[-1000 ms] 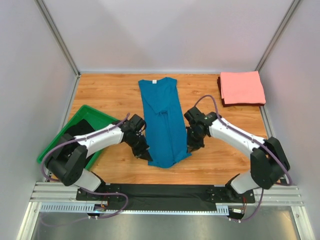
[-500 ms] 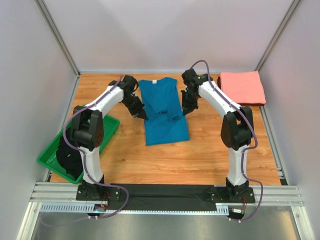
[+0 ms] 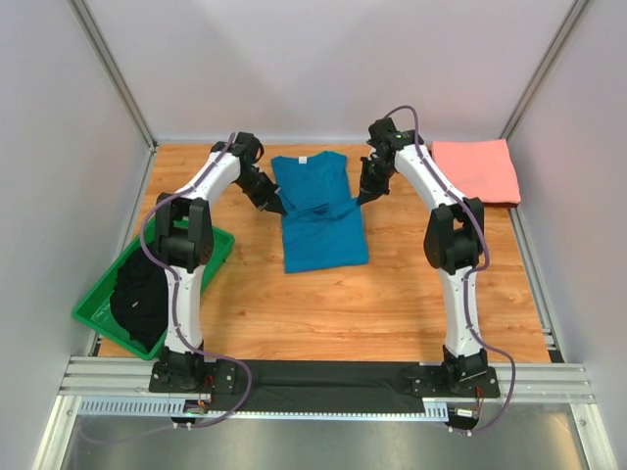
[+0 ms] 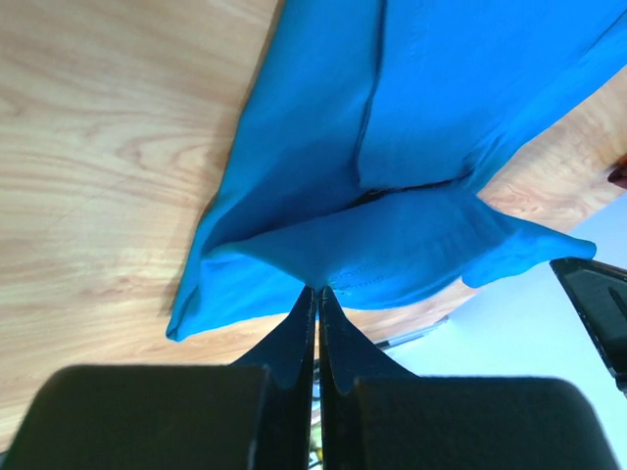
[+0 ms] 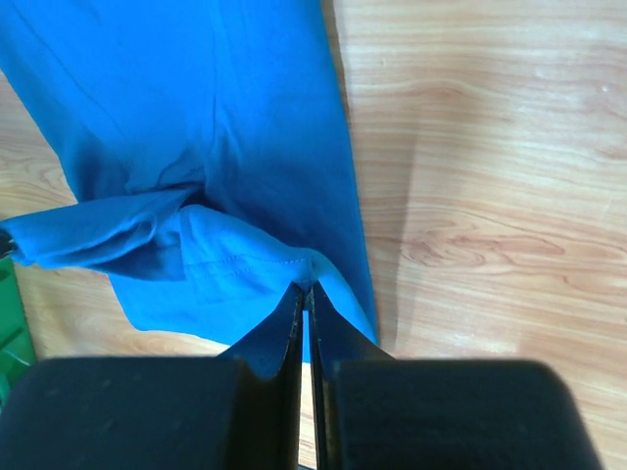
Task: Fold and stack the t-shirts
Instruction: Fold the tshirt
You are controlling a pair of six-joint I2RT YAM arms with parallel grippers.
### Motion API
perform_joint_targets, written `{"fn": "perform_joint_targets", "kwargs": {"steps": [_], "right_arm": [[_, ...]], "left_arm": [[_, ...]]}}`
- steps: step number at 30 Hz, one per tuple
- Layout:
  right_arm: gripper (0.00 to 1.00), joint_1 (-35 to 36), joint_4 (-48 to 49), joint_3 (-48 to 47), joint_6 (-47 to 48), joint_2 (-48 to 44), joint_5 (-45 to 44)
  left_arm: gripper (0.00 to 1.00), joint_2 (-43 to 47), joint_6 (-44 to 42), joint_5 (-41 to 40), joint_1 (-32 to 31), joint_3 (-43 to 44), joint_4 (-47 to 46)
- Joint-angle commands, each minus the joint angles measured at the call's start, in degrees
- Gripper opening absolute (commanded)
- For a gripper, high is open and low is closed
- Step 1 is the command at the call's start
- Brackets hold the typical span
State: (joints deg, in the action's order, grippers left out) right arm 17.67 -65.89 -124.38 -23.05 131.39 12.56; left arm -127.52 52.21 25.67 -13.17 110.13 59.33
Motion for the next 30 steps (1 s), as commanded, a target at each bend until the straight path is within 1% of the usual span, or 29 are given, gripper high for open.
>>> {"fn": "perform_joint_targets", "kwargs": {"steps": [1, 6, 14, 15, 17, 18, 20, 21, 22, 24, 25, 27, 28, 29, 30], "right_arm": [[0.00, -0.4, 4.4, -3.5, 0.6, 1.6, 4.0], [0.00, -0.6, 9.4, -2.3, -1.9, 2.3, 6.0], [0.00, -2.4, 11.2, -4.5, -4.8, 5.8, 6.2], [0.00, -2.5, 11.6, -4.5, -5.0, 6.2, 6.1], [0.02, -2.7, 12.7, -4.5, -5.4, 6.5, 6.1], [0.06, -2.8, 13.1, -4.7, -5.6, 6.8, 6.5], [0.11, -3.1, 13.7, -5.5, -5.8, 7.3, 7.4], [0.15, -3.3, 13.6, -6.0, -5.7, 7.4, 7.9], [0.21, -3.3, 13.4, -6.7, -5.3, 7.4, 8.4], [0.24, -3.7, 11.0, -7.3, -4.2, 6.8, 7.7], [0.29, -4.0, 9.9, -7.0, -3.5, 6.2, 7.3], [0.33, -4.8, 8.1, -3.5, -1.7, 3.1, 7.3], [0.36, -5.1, 7.8, -1.2, -1.0, 1.8, 7.7], [0.36, -5.5, 7.7, 3.2, -0.3, -1.5, 8.4], [0.37, -5.6, 7.8, 6.1, 1.5, -3.0, 9.0]], "left_arm": [[0.00, -2.1, 0.5, 2.9, 0.8, 3.6, 1.1], [0.00, -3.9, 1.0, 1.0, 1.4, 5.3, 2.5], [0.00, -6.3, 1.7, 0.4, 2.5, 7.1, 2.0], [0.01, -6.9, 1.2, 0.6, 2.6, 7.6, 1.8], [0.06, -7.4, 1.1, -0.4, 2.8, 9.3, 2.5], [0.12, -7.0, 1.0, -0.6, 3.1, 9.6, 1.8], [0.19, -6.3, 1.3, -1.1, 3.3, 9.6, 0.7], [0.23, -5.2, 1.1, -0.7, 3.5, 9.4, -1.8], [0.25, -4.6, 1.1, -0.8, 3.7, 9.5, -2.5], [0.30, -2.8, 0.9, 0.2, 4.0, 9.8, -4.1], [0.36, -2.5, 0.4, 0.5, 4.1, 9.9, -4.0], [0.41, -1.8, -0.9, 0.8, 4.1, 11.3, -1.2], [0.41, -1.5, -1.5, 0.6, 4.0, 11.4, 0.2], [0.41, -0.4, -2.9, 0.3, 3.9, 11.1, 2.0], [0.41, 0.4, -3.7, 0.1, 3.3, 9.1, 2.2]]}}
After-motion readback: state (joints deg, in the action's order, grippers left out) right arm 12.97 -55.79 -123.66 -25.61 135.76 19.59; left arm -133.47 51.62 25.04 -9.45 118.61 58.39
